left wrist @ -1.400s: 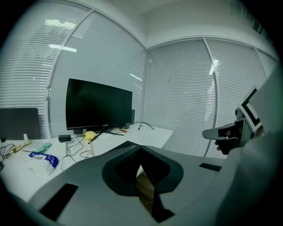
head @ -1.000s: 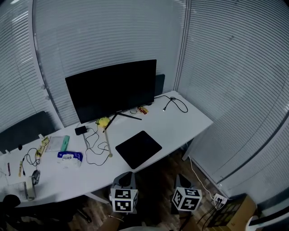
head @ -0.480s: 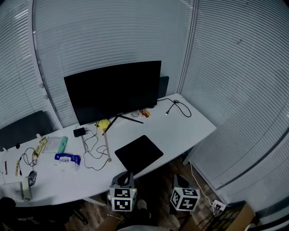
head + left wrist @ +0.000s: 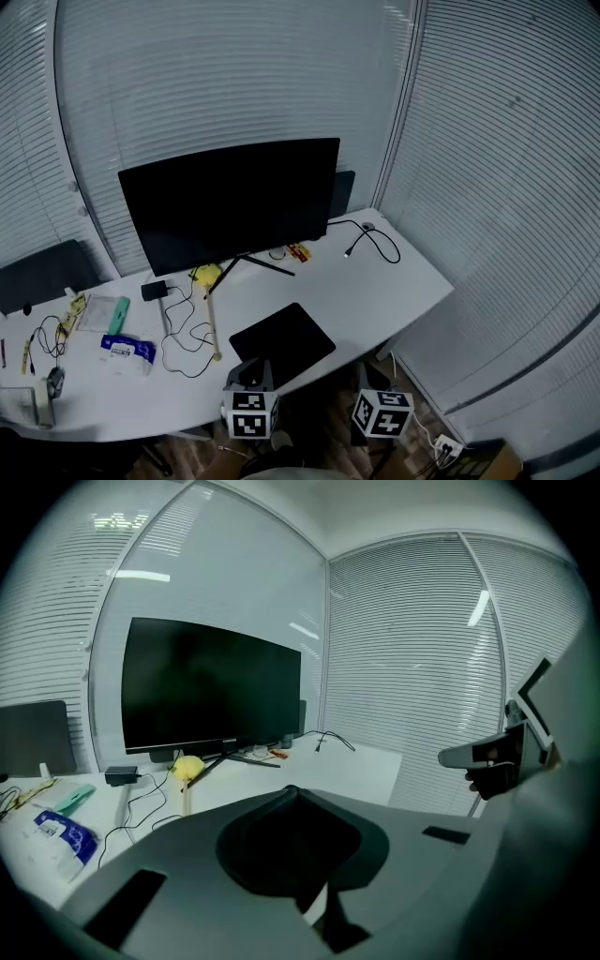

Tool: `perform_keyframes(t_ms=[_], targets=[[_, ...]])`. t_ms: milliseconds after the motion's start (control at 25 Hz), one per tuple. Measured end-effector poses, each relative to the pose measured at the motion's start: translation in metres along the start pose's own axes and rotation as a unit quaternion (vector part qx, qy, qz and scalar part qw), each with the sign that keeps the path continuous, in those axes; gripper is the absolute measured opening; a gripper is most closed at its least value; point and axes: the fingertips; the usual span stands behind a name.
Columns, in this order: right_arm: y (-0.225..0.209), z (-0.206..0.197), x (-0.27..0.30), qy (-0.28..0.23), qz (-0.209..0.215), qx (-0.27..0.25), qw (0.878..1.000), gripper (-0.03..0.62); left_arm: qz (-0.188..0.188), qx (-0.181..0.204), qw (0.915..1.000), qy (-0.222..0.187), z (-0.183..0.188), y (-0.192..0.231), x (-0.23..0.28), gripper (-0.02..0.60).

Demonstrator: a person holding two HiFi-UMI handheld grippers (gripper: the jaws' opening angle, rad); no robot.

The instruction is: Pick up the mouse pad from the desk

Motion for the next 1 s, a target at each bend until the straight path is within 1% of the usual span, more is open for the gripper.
perform_keyframes(t_ms=[280, 520, 640, 840, 1000], targets=[[-0.014, 0.046, 0.049, -0.009, 0.010, -0.013, 1.000, 0.033, 0.014, -0.009, 0.9998, -0.010, 0.032, 0.010, 0.048, 0.017], [-0.016, 0.067, 0.085, -0.003, 0.025, -0.021, 0.999, 0.033, 0.028, -0.016, 0.9994, -0.009, 0.050, 0.022, 0.079, 0.017], [-0.022, 0.071, 0.102, 0.004, 0.030, -0.024, 0.999, 0.033, 0.037, -0.021, 0.9991, -0.006, 0.051, 0.027, 0.095, 0.017], [-0.022, 0.082, 0.129, 0.020, 0.041, -0.038, 0.998, 0.033, 0.056, -0.039, 0.9977, 0.010, 0.047, 0.041, 0.113, 0.017], [-0.016, 0.089, 0.149, 0.035, 0.056, -0.049, 0.997, 0.034, 0.071, -0.055, 0.9958, 0.019, 0.043, 0.053, 0.122, 0.017]])
Point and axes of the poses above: the fingertips, and each gripper's own axes: x forward along the fingers, y to its left, z out of its top, and after that the axes turned 7 degrees about z, right-handed
